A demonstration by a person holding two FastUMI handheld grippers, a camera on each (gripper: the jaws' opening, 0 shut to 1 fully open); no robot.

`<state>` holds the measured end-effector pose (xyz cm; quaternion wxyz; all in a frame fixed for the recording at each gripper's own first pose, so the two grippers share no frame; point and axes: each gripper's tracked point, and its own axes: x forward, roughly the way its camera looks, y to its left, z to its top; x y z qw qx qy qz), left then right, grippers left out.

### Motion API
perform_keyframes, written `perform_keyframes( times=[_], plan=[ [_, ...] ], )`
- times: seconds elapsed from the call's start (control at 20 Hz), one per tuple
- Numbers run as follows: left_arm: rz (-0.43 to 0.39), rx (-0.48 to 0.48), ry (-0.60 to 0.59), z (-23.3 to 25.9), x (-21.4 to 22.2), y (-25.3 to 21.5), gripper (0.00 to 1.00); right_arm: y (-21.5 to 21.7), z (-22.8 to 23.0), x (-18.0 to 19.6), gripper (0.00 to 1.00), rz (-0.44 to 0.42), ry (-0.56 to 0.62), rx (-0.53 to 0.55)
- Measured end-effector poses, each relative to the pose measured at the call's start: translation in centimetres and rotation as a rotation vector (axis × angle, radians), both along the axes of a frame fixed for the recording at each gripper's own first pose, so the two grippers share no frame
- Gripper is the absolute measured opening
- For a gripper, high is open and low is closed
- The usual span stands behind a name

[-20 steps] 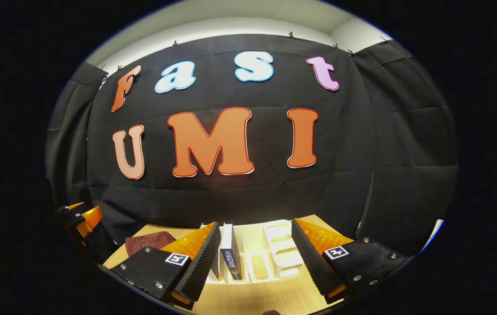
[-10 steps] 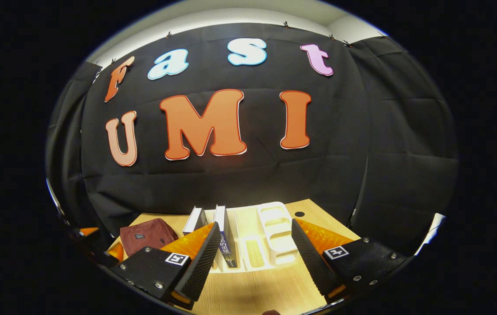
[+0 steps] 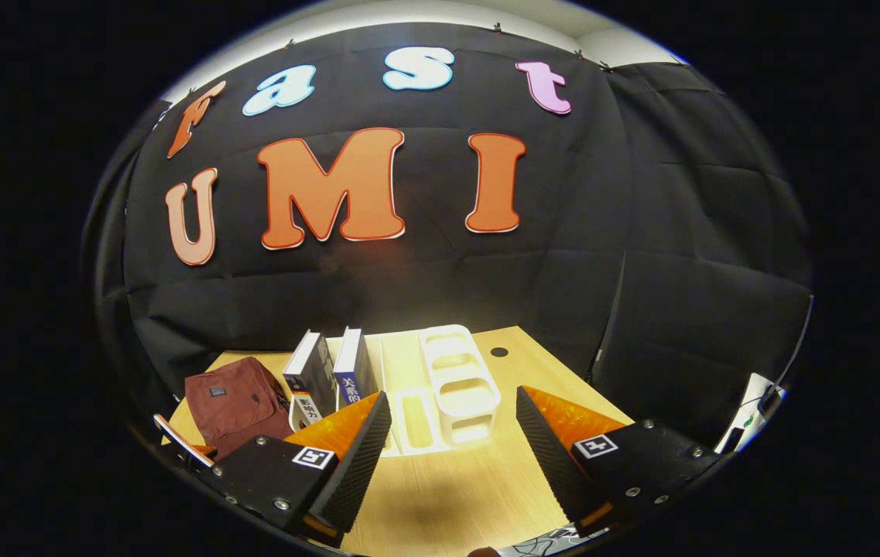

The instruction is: Open the schoolbag, grab two books from the bookshelf and put them into the schoolbag.

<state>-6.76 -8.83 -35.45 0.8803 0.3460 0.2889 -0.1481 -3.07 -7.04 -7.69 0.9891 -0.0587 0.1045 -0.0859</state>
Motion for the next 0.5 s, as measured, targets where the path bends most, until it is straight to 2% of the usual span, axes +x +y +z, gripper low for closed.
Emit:
perform_keyframes(
  times=[0.15, 0.5],
  plan=[
    [-0.067, 0.075, 0.053, -3.1, 0.1, -0.9, 0.98, -1.8, -0.2, -0.7, 0.97, -0.038, 0.01, -0.004],
    [-0.036, 0.151, 0.107, -4.8, 2.9, 0.4, 0.98, -5.1, -1.0, -1.9, 0.96, -0.11, 0.035, 0.015]
  ],
)
